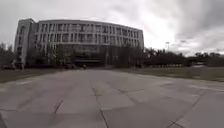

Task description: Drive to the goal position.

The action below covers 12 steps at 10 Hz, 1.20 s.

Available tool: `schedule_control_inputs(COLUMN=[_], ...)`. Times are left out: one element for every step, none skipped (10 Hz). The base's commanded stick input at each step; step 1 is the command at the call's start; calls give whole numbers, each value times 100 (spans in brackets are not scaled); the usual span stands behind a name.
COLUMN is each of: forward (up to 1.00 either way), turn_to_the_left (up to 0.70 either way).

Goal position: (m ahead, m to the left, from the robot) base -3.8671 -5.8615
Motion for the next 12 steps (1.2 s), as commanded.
schedule_control_inputs(forward=[0, 0, 0, 0, 0, 0, 0, 0, 0, 0, 0, 0], turn_to_the_left=[-70, -70, -70, -70, -70, -44, 0, 0, 0, 0, 0, 0])
